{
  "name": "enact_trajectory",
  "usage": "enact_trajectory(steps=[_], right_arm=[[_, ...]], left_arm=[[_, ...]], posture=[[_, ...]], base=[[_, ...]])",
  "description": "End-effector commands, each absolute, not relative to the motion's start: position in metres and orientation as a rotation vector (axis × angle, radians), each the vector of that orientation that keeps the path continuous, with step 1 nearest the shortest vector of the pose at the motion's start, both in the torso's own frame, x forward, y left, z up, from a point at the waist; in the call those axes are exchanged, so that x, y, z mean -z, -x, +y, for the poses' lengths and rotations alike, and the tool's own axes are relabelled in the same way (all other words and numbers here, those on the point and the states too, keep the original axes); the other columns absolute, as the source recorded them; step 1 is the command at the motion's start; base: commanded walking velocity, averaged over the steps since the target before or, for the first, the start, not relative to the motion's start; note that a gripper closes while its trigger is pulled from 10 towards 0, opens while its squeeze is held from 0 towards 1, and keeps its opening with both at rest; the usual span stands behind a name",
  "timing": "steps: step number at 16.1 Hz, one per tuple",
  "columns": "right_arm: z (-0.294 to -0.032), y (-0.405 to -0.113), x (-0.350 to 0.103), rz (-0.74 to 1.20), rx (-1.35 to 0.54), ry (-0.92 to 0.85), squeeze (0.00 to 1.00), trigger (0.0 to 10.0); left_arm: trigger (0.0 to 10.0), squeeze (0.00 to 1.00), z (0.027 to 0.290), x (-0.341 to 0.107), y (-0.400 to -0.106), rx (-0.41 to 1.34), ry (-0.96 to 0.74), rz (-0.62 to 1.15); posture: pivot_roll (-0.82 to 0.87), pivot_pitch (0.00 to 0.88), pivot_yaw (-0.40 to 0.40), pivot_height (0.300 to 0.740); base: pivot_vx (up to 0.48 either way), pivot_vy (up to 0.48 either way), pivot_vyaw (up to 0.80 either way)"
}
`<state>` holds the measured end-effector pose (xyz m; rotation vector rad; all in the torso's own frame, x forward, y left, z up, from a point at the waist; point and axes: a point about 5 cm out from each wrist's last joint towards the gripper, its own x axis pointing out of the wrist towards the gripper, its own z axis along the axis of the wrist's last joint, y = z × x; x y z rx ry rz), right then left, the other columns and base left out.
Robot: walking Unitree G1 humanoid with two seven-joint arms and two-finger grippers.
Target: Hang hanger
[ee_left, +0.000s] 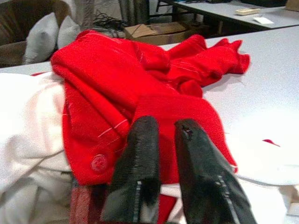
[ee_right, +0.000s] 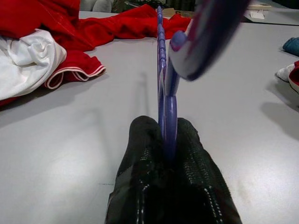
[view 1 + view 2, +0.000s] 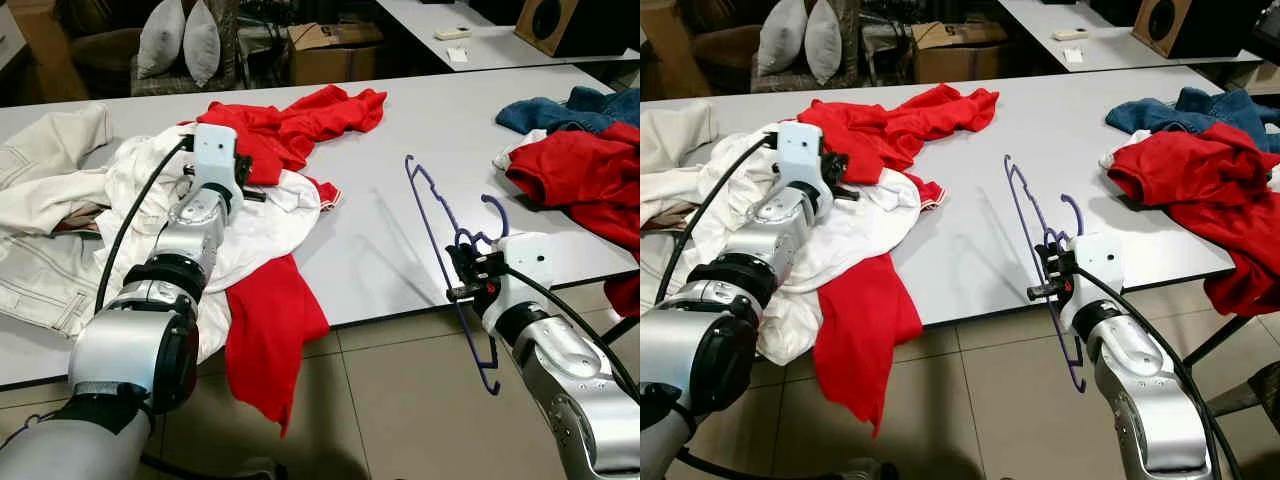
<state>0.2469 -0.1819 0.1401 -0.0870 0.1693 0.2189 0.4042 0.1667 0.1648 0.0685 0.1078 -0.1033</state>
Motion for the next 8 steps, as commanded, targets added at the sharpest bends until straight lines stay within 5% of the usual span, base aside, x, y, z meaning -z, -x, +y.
enact_trajectory(steps=[1, 8], right_arm=[[-0.1827, -0.2474, -0.1453, 0.151, -0.221, 0.103, 0.00, 10.0], [-0.1803, -0.2462, -0.1484, 0.147, -0.230, 0.116, 0.00, 10.0]], left_arm=[[10.0, 1.00, 0.1635, -0.1647, -0.4048, 0.103, -0.067, 0.114], [10.0, 1.00, 0.1688, -0.1669, -0.4060, 0.052, -0.043, 0.116]], posture=[[-0.07, 0.000, 0.019, 0.740], [-0.09, 0.000, 0.029, 0.740]], base=[[0.000, 0.000, 0.00], [0.000, 0.000, 0.00]])
